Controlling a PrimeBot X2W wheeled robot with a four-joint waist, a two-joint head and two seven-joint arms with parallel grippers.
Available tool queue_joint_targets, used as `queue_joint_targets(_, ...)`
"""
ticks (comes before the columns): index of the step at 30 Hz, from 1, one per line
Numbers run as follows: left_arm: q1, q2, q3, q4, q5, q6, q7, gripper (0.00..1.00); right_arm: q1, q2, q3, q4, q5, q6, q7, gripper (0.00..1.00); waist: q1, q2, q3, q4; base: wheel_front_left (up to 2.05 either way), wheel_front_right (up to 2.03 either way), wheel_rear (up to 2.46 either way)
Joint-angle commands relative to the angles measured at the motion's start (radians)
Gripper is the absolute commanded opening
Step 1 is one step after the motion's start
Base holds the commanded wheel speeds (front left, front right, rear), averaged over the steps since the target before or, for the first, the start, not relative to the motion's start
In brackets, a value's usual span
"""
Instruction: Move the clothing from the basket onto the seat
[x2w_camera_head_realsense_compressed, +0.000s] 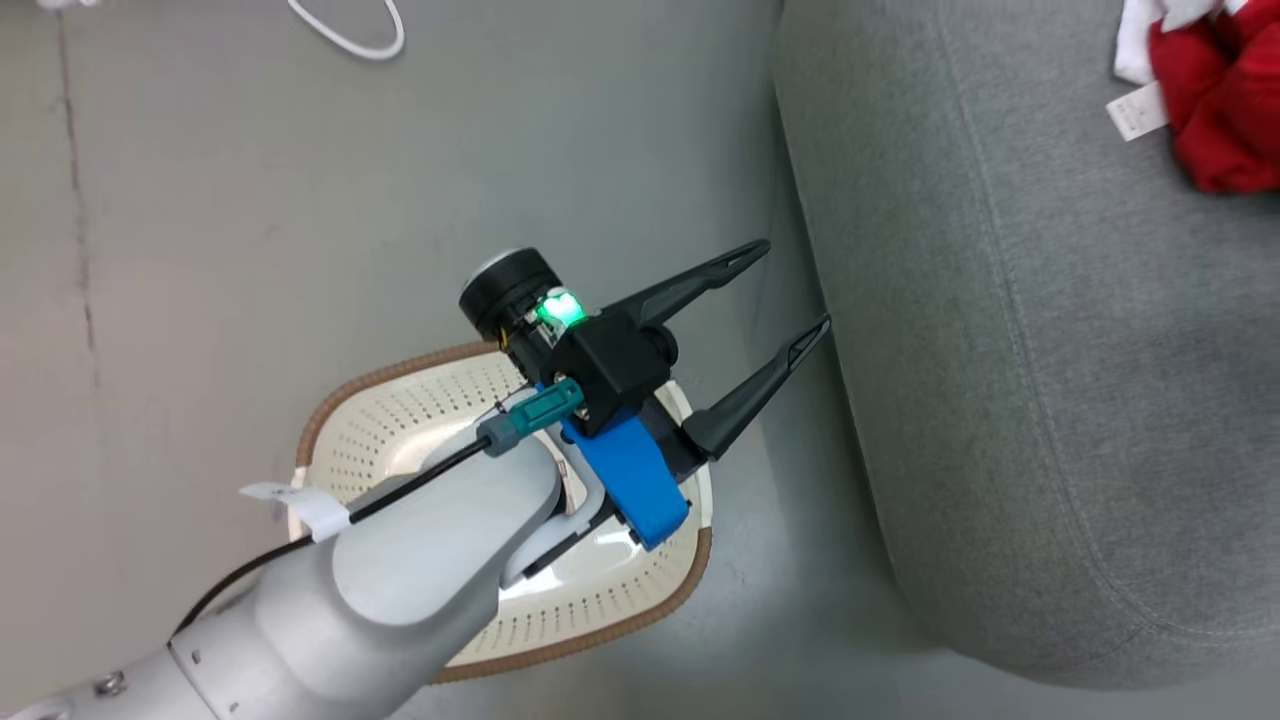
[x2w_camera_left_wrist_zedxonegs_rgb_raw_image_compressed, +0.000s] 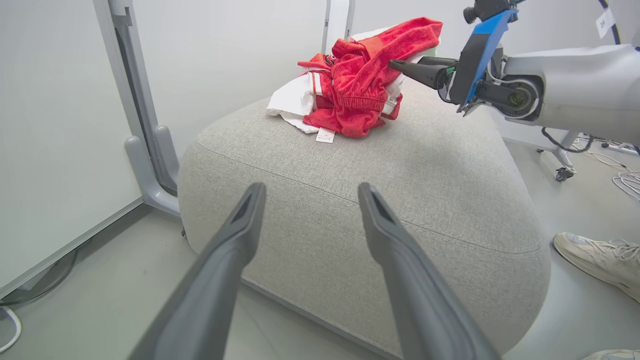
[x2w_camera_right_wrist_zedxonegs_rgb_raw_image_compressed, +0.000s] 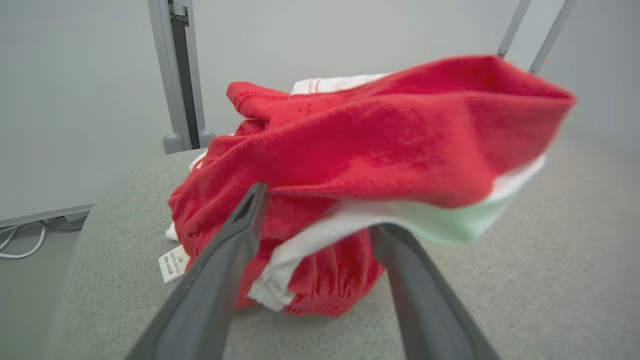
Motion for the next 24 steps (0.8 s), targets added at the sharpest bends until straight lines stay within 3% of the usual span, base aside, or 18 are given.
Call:
queue_joint_targets(1, 0.027, -0.005, 0.015, 0.003, 0.005, -0.001, -0.003, 1.00, 0.048, 0.006, -0.003, -0.018, 0.011, 0.000, 0.000, 1.00, 0.0000, 0.0000, -0.040, -0.016, 0.00, 0.00, 0.00)
queue_joint_targets(13, 0.231, -0.023, 0.135, 0.011, 0.026, -0.001, -0.002, 1.00, 0.375, 0.113, 0.033, -0.172, 0.027, 0.000, 0.000, 1.00, 0.0000, 0.0000, -0.231, 0.024, 0.00, 0.00, 0.00)
queue_joint_targets(24, 0.405, -0.032, 0.244, 0.010, 0.045, -0.001, -0.003, 1.00, 0.503, 0.169, 0.112, -0.298, 0.038, 0.000, 0.000, 1.00, 0.0000, 0.0000, -0.356, 0.088, 0.00, 0.00, 0.00)
